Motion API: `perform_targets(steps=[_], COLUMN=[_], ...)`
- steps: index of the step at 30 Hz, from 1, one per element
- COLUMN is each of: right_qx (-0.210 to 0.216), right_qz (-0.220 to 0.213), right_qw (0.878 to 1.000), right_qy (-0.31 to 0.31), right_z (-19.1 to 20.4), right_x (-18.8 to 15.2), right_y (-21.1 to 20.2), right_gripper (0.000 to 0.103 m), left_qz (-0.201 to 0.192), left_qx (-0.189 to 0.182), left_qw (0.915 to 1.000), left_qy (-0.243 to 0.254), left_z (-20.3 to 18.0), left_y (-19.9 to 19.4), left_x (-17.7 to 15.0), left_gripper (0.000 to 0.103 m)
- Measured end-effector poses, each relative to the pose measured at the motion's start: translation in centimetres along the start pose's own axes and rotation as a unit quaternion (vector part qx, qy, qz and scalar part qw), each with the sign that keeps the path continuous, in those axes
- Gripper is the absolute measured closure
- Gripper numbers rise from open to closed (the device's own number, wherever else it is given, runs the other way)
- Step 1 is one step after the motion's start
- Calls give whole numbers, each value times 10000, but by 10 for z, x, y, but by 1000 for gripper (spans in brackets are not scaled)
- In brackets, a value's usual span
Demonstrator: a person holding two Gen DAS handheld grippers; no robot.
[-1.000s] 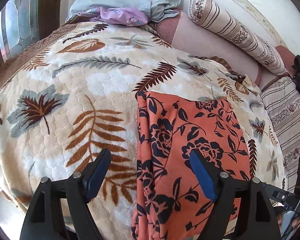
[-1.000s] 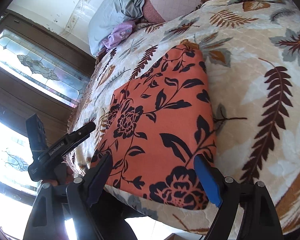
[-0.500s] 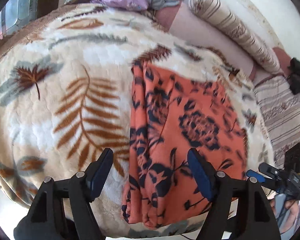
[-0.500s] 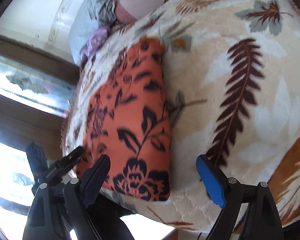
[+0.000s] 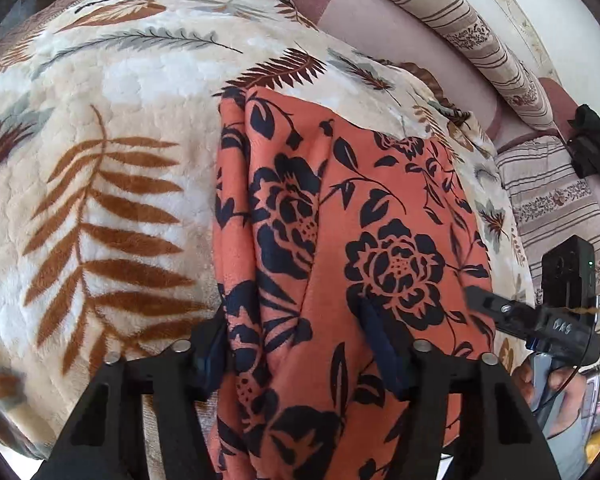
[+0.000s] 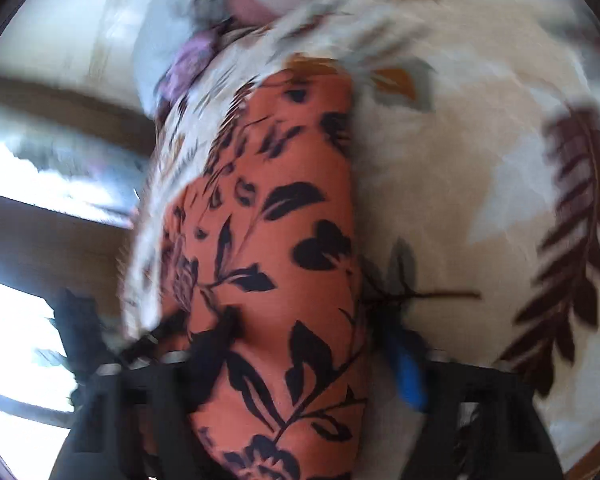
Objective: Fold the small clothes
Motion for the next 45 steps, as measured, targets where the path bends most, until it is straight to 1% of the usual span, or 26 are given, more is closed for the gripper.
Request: perform_targets(steps=[2,4,6,7,8,10,11,15,18,21,24,26,29,31,32,33,34,35,36,37,38,39,40,41,42,45], right_qx=[-294,-393,-427,-457,-503,-585,-575,-511,-500,-518,-576,-594,-588,-502,-438,-413,-429,-490,-622,-758,-856,-887,-899,-864,-805,-401], right_qz=[3,32,36,11,-43,-211,-312,-715,-1066,-1433,-1821,-1975,-2051,-2021,-1971,-1892,-1733,-1651,-1524,-1458,-1523,-1665,-1780,-1973,-2134,-2434], right_qw=[9993,9986,9983,9980,9975,9954,9944,9908,9866,9817,9751,9729,9731,9760,9784,9808,9839,9841,9829,9805,9767,9734,9714,9689,9673,9670], right_qy=[-239,-363,-400,-429,-499,-730,-832,-1025,-1131,-1141,-1124,-1046,-869,-632,-439,-253,107,426,826,1079,1247,1298,1285,1216,1108,634], right_z=[9,11,13,16,19,30,39,57,65,67,59,48,20,-8,-25,-43,-72,-95,-126,-148,-165,-174,-176,-172,-163,-117], right_x=[1,1,2,2,2,6,9,26,50,82,113,131,151,160,163,163,160,153,144,135,127,121,117,116,118,125], right_y=[1,2,2,1,-3,-14,-22,-60,-95,-133,-173,-192,-204,-199,-190,-179,-160,-147,-131,-123,-122,-127,-133,-145,-156,-178], right_gripper=[50,52,55,57,63,66,67,68,68,68,68,68,68,68,63,51,38,26,26,26,26,26,26,26,26,26], left_qz=[-49,-121,-103,-83,-101,-208,-263,-519,-782,-996,-1140,-1191,-1134,-1027,-1013,-984,-737,-429,59,274,155,-63,-231,-380,-524,-797], left_qx=[-48,-80,-147,-191,-151,-26,-1,-292,-421,-540,-687,-737,-744,-733,-656,-481,-145,200,602,629,387,297,403,451,405,-2], left_qw=[10000,9999,9998,9998,9998,9997,9995,9980,9949,9904,9853,9823,9819,9840,9847,9858,9897,9926,9943,9957,9983,9993,9987,9978,9970,9936], left_qy=[21,3,-1,-6,6,106,159,214,477,798,1075,1241,1323,1261,1254,1273,1222,1118,879,626,408,221,222,293,406,804], left_z=[0,0,-3,-3,-4,-11,-14,-36,-56,-62,-61,-61,-87,-93,-94,-87,-72,-54,-26,-9,-3,3,7,5,-3,-40], left_y=[2,3,3,1,-2,-9,-13,-33,-47,-53,-50,-40,-18,9,22,44,72,92,116,125,123,112,99,89,78,58], left_x=[0,0,1,-1,0,7,10,29,47,54,56,53,68,70,70,68,62,51,36,27,27,27,28,29,31,32], left_gripper=[43,44,52,58,64,70,71,73,73,73,73,73,73,70,63,56,32,24,25,26,26,26,26,26,26,25])
Point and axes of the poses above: each gripper's, at about its wrist camera, not at the fingertips, and y roughly the way its jaws point, z to its left, x to its top, the point moved 10 cm from there along y, roughly the way its jaws point, and after that the axes turned 4 degrees about -x, right-handed, at the moved point
